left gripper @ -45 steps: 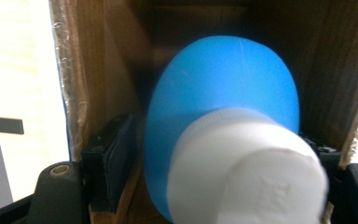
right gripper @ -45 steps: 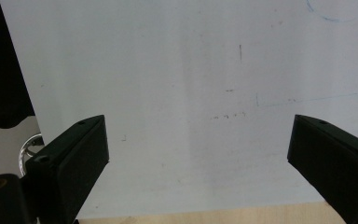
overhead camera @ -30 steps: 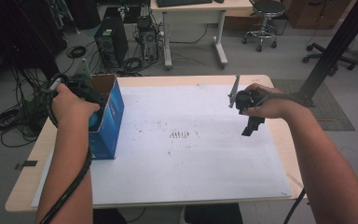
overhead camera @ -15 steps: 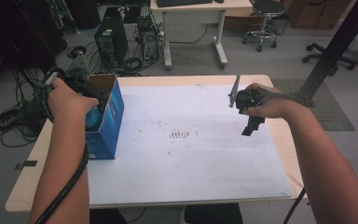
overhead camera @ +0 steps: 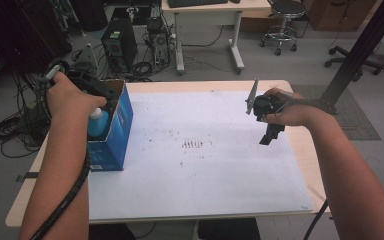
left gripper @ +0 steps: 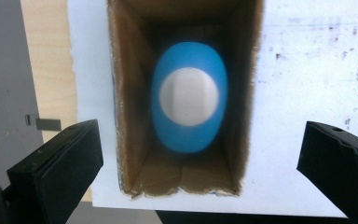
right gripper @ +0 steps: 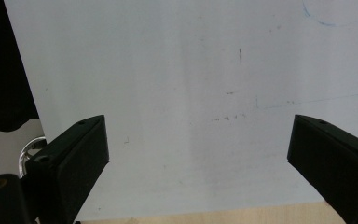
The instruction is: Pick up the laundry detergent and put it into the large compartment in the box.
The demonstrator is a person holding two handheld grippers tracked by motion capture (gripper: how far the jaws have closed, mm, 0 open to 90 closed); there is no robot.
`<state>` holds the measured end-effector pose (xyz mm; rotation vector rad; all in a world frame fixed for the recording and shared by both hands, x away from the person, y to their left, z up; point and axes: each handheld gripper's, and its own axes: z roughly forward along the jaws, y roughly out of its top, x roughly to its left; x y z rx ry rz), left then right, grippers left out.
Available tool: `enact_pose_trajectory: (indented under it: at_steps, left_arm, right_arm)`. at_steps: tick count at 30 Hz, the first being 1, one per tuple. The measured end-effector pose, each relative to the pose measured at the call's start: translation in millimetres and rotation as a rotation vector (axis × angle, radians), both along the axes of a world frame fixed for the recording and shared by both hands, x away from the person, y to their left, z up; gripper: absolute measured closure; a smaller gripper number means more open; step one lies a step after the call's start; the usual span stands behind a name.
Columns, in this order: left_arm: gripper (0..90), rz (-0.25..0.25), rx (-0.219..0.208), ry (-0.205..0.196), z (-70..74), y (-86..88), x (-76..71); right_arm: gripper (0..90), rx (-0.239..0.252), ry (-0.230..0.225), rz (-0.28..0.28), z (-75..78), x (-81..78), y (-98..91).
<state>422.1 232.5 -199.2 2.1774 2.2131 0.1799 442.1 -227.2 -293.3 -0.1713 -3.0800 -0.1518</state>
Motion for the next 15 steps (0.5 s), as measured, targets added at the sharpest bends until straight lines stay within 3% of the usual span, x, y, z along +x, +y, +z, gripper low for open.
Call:
enact_pose_trajectory:
  at_steps: [9, 15]
  left_arm:
    - [0.2, -0.117, -0.015, 0.008, 13.2, -22.4, 0.0]
    - [0.3, -0.251, -0.053, 0.01, 17.2, -41.1, 1.3]
  right_arm:
    - [5.2, 0.006, 0.0, -0.003, 1.5, -0.8, -1.0]
    - [5.2, 0.005, -0.001, -0.004, 1.9, -1.1, -2.5]
